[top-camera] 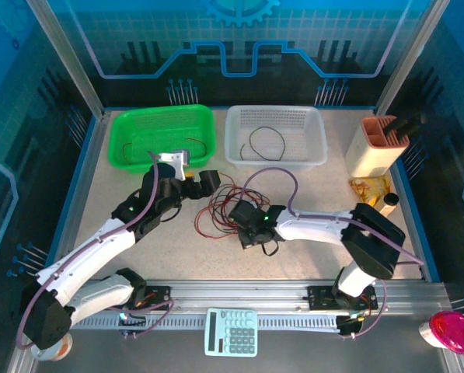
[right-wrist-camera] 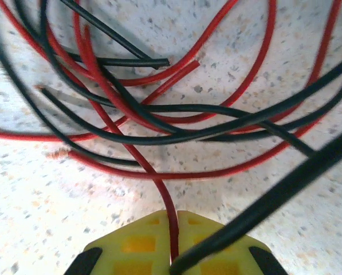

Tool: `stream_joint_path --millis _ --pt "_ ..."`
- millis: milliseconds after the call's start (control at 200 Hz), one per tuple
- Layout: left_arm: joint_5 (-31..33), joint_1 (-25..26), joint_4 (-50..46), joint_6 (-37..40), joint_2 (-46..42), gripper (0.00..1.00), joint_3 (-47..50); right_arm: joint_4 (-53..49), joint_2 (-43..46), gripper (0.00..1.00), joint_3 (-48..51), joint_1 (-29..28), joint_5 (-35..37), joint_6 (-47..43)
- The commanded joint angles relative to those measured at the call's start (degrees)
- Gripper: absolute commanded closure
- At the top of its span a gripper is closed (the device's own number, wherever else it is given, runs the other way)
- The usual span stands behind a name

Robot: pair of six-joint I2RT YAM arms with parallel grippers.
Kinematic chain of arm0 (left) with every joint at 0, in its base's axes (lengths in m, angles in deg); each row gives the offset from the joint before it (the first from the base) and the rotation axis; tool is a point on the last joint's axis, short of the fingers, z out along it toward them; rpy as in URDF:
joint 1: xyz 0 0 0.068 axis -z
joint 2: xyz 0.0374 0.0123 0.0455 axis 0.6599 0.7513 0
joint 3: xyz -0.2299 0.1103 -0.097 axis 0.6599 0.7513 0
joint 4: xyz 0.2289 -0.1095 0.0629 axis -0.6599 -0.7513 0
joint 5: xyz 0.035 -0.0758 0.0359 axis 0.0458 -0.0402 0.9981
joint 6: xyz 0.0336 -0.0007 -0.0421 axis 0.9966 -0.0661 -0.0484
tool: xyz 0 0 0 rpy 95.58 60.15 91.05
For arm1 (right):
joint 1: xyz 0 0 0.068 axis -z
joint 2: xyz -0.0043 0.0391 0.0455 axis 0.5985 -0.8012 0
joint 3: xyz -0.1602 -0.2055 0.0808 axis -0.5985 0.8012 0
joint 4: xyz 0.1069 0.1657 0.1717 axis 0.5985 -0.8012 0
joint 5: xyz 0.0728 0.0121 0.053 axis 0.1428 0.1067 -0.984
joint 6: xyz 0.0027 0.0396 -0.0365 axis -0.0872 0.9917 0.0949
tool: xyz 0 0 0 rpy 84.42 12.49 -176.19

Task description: Untangle the cables

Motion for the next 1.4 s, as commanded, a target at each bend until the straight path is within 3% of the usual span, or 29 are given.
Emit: stream_joint_path --millis 0,185,430,835,950,1060,1301,1396 --pt "0.32 -0.29 0.84 -0.49 -1.40 0.01 -1.06 -4.74 8.57 1.00 -4.94 -0.66 -0.07 -2.11" --pt "0.14 -0.29 0.91 -0.70 -1.49 0.01 -0.66 -10.00 15.69 1.00 -14.65 2.18 -0.66 -8.40" --pt "0.53 -0.38 0.39 -1.13 -3.08 0.01 0.42 -11.47 15.01 1.00 -22.83 7.37 -5.08 -13.34" --pt "0.66 -0.47 0.30 -0.65 -3.59 0.01 0.52 0.10 7.44 1.00 -5.66 10.84 -10.10 -9.58" --pt "0.51 -0.54 0.56 -0.64 -3.42 0.01 0.55 1.31 4.32 0.87 -3.88 12.42 -12.14 -9.09" --pt "0.22 -0.64 0.64 -0.65 -3.43 0.01 0.33 1.42 3.64 0.68 -4.05 12.79 -12.40 -9.60" --pt "0.12 -0.73 1.38 -0.82 -3.42 0.01 0.76 1.57 3.13 0.69 -4.68 13.74 -12.58 -9.95" --pt "-0.01 -0.73 1.70 -0.82 -3.42 0.01 0.87 1.94 3.14 0.80 -4.34 14.09 -12.34 -9.92"
